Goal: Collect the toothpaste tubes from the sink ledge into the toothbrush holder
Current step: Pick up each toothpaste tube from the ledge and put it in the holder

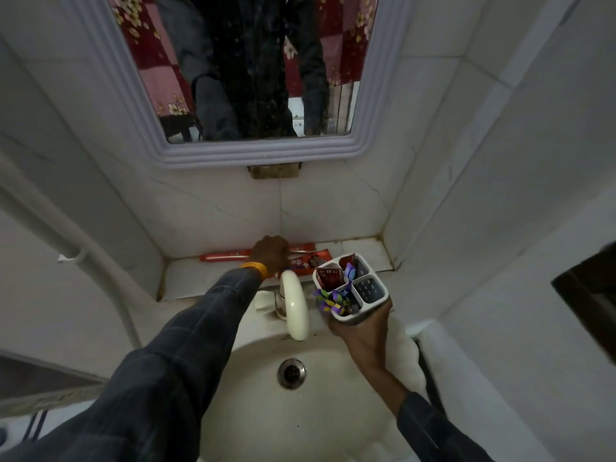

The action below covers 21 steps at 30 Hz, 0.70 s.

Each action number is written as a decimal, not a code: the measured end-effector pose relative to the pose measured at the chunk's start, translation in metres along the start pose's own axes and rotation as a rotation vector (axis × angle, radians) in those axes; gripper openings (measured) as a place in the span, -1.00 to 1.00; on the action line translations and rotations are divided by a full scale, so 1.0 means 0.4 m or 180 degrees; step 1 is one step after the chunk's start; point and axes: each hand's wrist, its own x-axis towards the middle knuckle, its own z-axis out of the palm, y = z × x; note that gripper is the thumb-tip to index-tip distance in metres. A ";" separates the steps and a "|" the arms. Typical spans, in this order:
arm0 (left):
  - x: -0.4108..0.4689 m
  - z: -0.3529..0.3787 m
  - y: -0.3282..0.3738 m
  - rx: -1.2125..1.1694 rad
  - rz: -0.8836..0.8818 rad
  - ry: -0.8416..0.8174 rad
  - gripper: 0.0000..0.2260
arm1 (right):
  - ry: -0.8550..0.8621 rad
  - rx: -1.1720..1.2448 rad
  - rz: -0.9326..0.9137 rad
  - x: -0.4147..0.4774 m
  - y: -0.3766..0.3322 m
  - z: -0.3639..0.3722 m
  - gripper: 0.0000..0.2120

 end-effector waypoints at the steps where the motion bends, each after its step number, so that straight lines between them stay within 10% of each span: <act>1: -0.002 0.013 -0.010 0.0107 0.0001 -0.0115 -0.69 | -0.0002 0.0008 0.0010 0.000 0.003 0.000 0.07; 14: -0.004 0.009 0.000 0.0591 0.0298 -0.0374 -0.74 | -0.0052 -0.0053 0.0040 0.009 0.000 0.003 0.07; 21: -0.071 -0.160 0.037 -0.0487 0.0304 0.0658 -0.75 | -0.0055 0.0078 -0.0036 0.005 -0.008 0.007 0.03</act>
